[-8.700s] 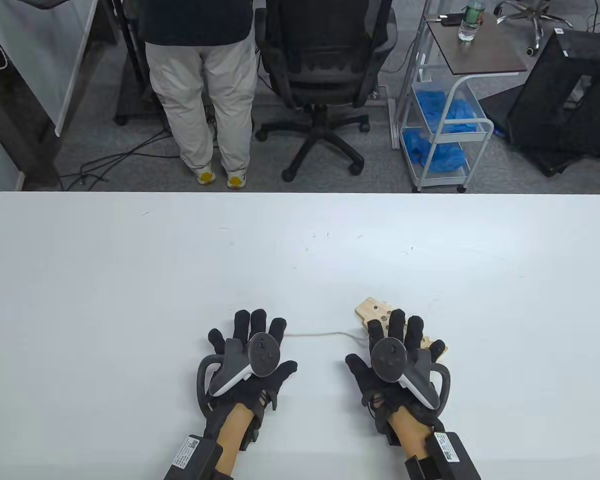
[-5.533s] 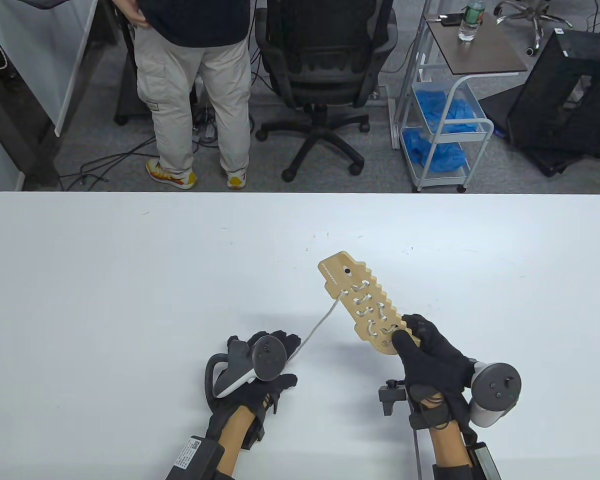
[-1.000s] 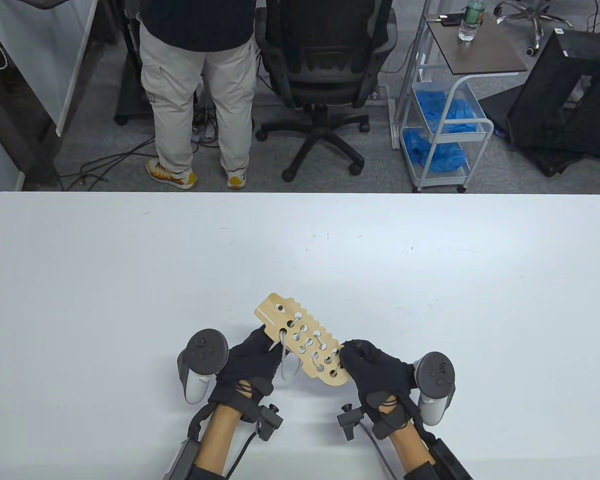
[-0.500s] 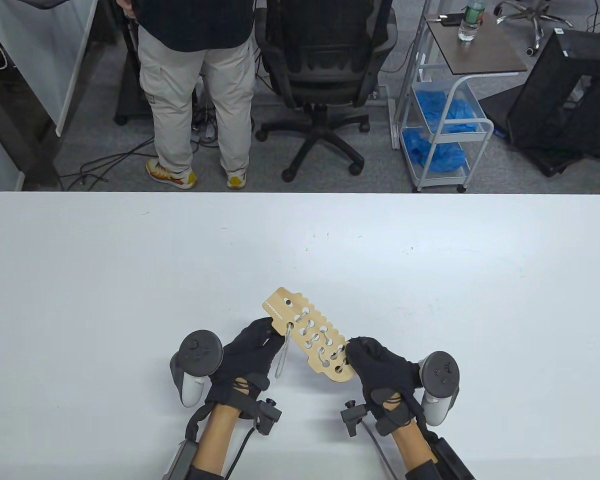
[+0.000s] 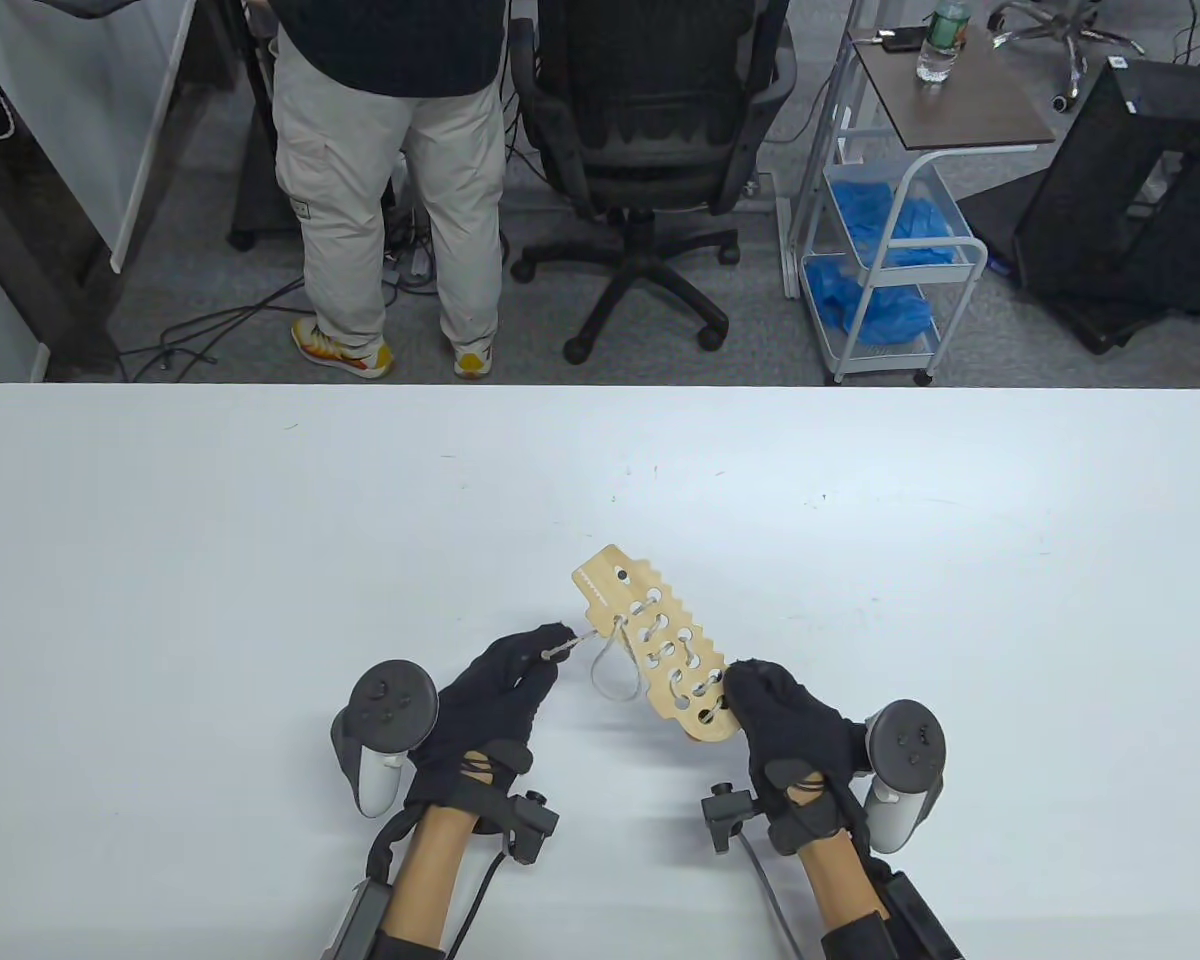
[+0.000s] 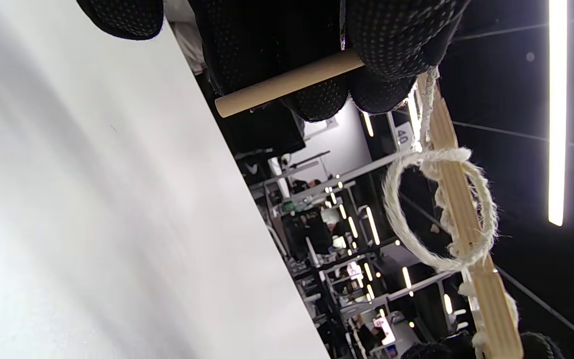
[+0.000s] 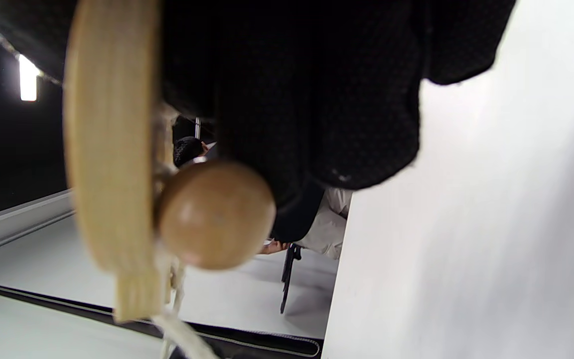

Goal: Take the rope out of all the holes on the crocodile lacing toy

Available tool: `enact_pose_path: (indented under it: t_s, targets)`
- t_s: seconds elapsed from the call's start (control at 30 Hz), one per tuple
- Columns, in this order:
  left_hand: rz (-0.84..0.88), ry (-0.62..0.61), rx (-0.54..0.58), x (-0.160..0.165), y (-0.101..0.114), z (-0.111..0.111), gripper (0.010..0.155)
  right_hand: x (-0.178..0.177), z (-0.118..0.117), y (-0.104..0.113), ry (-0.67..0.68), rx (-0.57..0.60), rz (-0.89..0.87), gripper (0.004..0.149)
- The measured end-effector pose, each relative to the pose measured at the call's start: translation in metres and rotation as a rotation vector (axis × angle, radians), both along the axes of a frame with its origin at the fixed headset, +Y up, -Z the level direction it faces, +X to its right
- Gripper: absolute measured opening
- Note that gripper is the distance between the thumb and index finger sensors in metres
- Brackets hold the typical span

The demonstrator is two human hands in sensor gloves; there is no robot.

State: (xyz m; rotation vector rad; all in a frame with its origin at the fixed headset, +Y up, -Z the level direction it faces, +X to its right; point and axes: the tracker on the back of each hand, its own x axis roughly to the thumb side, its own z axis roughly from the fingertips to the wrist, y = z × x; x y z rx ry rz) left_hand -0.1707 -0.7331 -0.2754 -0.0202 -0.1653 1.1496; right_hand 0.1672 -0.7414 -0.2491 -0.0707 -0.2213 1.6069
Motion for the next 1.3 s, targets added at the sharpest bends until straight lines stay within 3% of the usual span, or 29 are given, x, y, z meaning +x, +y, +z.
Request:
enact_pose_path:
  t_s: [0.27,0.63,0.93,1.3]
  targets:
    - [-0.028,0.041,0.011,-0.007,0.002,0.0,0.047,0.015,0.0,-0.004,-0.09,-0.057,-0.031,0.043]
    - [-0.165,0.187,0.046,-0.023,0.006,0.001,0.052,0.042,-0.001,-0.007,-0.196,-0.111,-0.065,0.044]
    - [-0.202,0.265,0.035,-0.034,0.007,0.001,0.044,0.059,0.001,-0.013,-0.267,-0.165,-0.169,0.044]
    - [-0.192,0.324,0.017,-0.047,0.004,0.001,0.047,0.076,0.006,-0.026,-0.364,-0.245,-0.356,0.044]
